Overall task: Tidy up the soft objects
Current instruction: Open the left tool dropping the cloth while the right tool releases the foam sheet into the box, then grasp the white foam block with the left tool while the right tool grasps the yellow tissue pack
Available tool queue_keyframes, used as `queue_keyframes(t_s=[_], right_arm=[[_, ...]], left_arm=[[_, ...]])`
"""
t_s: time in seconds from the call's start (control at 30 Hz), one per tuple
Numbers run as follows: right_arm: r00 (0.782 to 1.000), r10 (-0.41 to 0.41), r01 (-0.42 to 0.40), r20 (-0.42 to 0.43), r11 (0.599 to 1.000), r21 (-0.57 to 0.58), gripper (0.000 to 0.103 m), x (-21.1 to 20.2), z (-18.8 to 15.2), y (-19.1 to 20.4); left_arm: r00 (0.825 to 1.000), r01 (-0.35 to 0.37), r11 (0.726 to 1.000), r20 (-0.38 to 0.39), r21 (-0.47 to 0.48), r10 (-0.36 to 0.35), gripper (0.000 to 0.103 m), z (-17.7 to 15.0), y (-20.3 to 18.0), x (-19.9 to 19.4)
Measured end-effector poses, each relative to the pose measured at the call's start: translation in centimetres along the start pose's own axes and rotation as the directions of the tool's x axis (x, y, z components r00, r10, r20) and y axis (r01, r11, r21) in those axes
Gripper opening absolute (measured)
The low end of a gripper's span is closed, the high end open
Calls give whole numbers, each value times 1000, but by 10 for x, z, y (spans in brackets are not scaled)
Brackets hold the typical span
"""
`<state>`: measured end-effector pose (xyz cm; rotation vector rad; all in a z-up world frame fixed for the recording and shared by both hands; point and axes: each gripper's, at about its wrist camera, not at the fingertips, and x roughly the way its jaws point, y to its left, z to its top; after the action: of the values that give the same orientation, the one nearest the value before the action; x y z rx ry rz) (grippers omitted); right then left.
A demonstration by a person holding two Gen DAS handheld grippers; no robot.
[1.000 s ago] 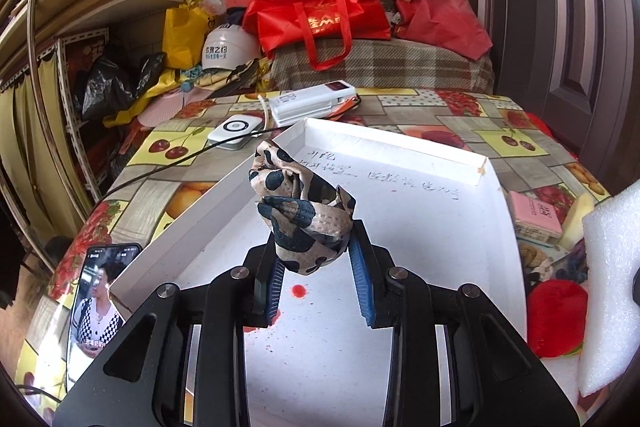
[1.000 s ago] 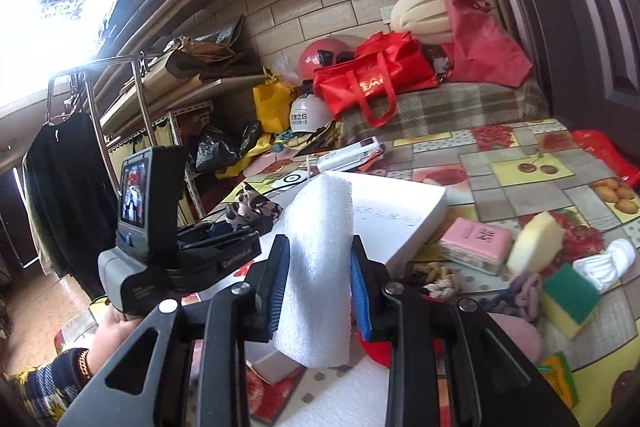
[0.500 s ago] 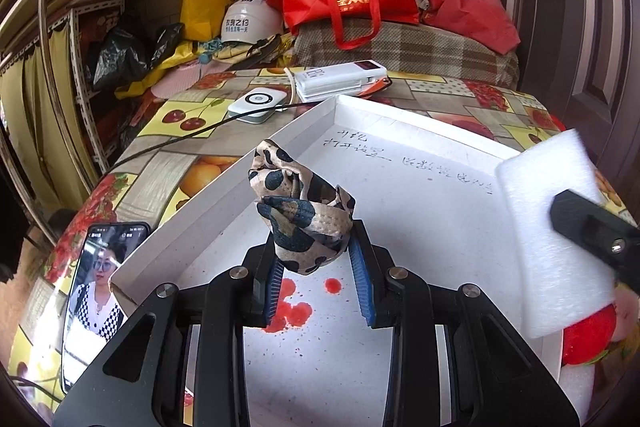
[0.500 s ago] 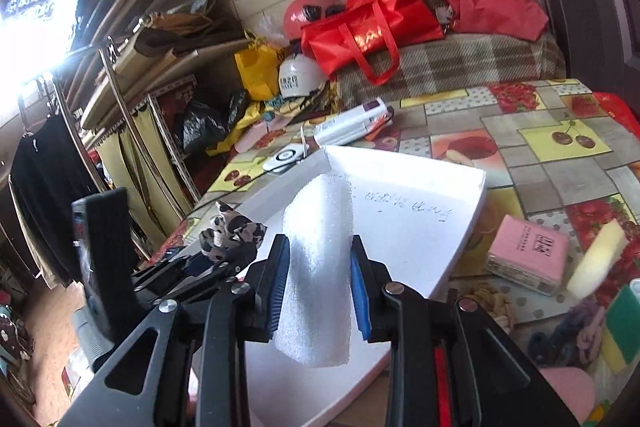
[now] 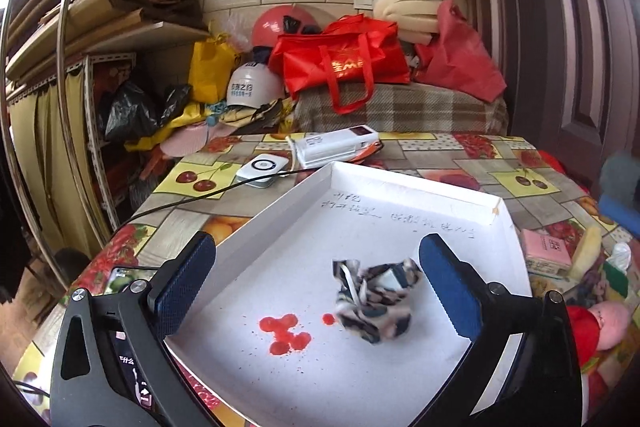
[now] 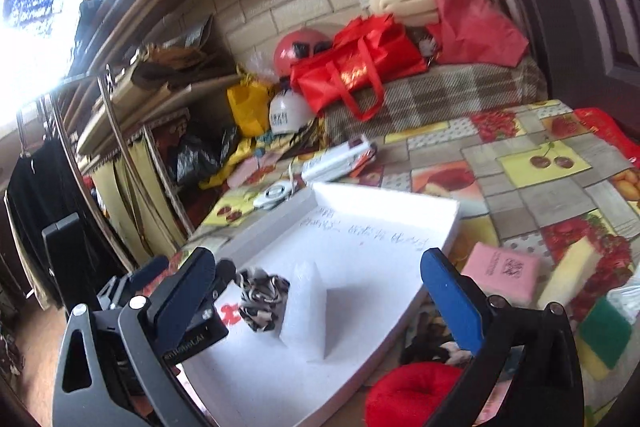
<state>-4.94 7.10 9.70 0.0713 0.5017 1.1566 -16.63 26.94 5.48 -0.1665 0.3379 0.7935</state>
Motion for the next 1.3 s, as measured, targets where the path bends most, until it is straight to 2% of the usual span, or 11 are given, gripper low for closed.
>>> queue_keyframes(t_s=[0.1, 0.23, 0.4, 0.5, 0.6, 0.7, 0.77, 0.83, 1.07, 1.13, 1.3], right_arm=[[994, -9, 6, 113, 1000, 30, 103, -29, 8, -13], [965, -20, 1, 260, 997, 72, 103, -70, 21, -34], [973, -95, 59, 209, 983, 173, 103, -92, 30, -73], [979, -86, 49, 182, 978, 201, 103, -107, 23, -101], [981, -153, 132, 124, 979, 158, 103, -121, 8, -119], [989, -145, 143, 9, 984, 102, 103, -129, -9, -132], [987, -133, 137, -89, 990, 42, 103, -129, -22, -131], [978, -122, 120, -166, 993, -22, 103, -127, -35, -124], [947, -84, 60, -309, 994, -86, 103, -98, -61, -111], [939, -80, 54, -336, 995, -86, 103, -90, -65, -110], [907, -98, 65, -409, 993, -94, 103, -73, -72, -110]], left_arm=[[999, 53, 999, 10, 0, -53, 103, -1, -2, -5], [991, 126, 992, 48, -9, -126, 103, 1, -4, -13], [959, 280, 960, 44, -6, -280, 103, 2, -12, -26], [909, 413, 910, -72, 37, -410, 103, -4, -33, -29], [849, 505, 861, -208, 56, -485, 103, -21, -59, -38], [762, 601, 797, -343, 58, -549, 103, -44, -89, -55], [725, 636, 768, -401, 77, -560, 103, -57, -105, -67], [757, 606, 779, -418, 162, -502, 103, -63, -121, -80], [791, 568, 784, -431, 253, -434, 103, -71, -136, -92], [784, 581, 780, -419, 233, -458, 103, -69, -131, -96], [728, 655, 719, -448, 233, -518, 103, -71, -136, -110]])
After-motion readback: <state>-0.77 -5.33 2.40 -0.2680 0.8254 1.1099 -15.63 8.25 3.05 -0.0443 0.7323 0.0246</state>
